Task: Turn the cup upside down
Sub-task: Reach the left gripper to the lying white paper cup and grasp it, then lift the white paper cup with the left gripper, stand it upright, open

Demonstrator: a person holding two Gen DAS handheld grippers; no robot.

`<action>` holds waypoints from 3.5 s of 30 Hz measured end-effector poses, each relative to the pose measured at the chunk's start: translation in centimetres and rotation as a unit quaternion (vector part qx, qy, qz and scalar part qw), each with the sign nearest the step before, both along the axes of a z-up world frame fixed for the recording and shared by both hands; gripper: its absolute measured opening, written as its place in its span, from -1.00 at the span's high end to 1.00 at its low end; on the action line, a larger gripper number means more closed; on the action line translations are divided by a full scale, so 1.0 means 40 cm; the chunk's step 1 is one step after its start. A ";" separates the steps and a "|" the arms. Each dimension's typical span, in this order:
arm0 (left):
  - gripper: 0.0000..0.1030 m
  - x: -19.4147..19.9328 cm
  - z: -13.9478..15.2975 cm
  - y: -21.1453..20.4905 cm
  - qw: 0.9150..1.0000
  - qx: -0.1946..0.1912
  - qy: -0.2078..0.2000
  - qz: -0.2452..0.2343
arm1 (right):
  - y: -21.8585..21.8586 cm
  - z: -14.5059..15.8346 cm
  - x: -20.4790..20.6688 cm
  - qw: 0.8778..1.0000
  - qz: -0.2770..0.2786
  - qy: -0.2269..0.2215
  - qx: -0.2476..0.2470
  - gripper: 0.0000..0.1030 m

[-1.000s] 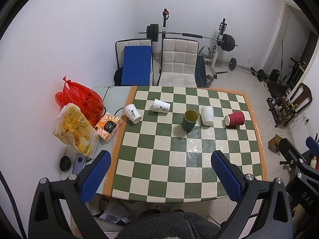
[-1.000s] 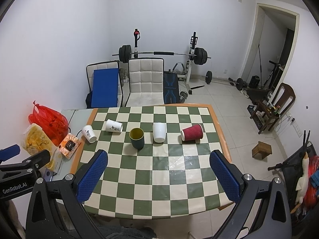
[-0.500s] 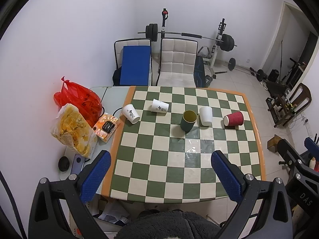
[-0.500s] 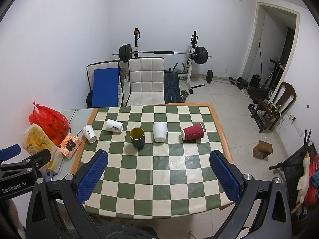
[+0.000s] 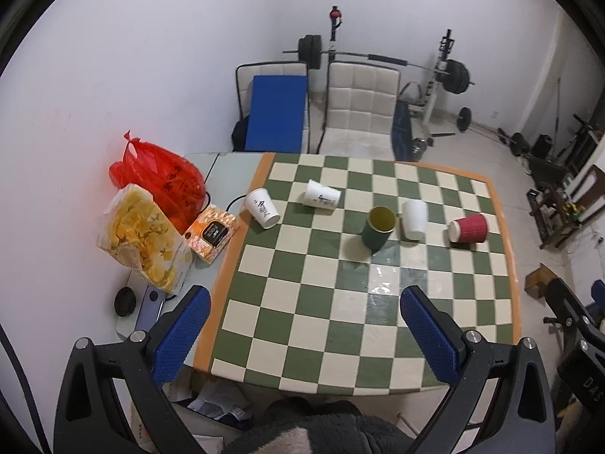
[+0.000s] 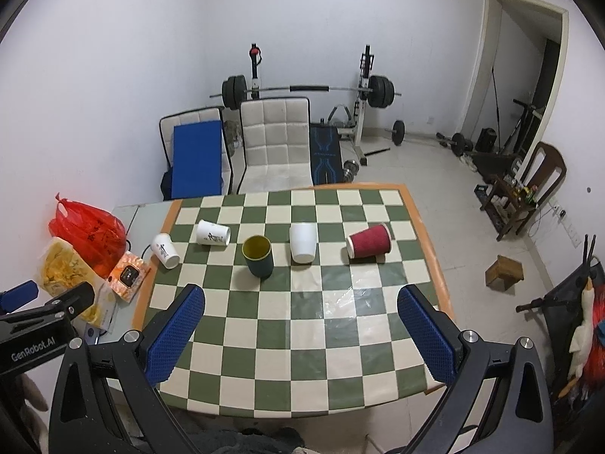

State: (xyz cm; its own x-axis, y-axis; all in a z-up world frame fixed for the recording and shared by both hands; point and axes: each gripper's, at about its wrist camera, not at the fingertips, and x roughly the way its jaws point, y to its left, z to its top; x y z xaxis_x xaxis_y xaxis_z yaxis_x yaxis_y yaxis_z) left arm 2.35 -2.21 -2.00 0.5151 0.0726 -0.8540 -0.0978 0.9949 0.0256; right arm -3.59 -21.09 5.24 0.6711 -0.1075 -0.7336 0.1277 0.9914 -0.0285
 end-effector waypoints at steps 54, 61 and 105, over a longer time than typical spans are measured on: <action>-0.99 0.949 -0.893 0.183 0.885 -0.282 0.319 0.186 | -0.104 -0.913 0.725 0.939 -0.158 0.306 0.020 -0.99; -0.95 0.968 -0.951 0.197 0.871 -0.287 0.330 0.223 | -0.116 -0.924 0.745 0.934 -0.174 0.310 0.024 -0.99; -0.62 0.376 -0.603 0.116 0.955 0.022 0.275 -0.109 | -0.136 -0.923 0.609 0.935 -0.147 0.322 0.033 -0.95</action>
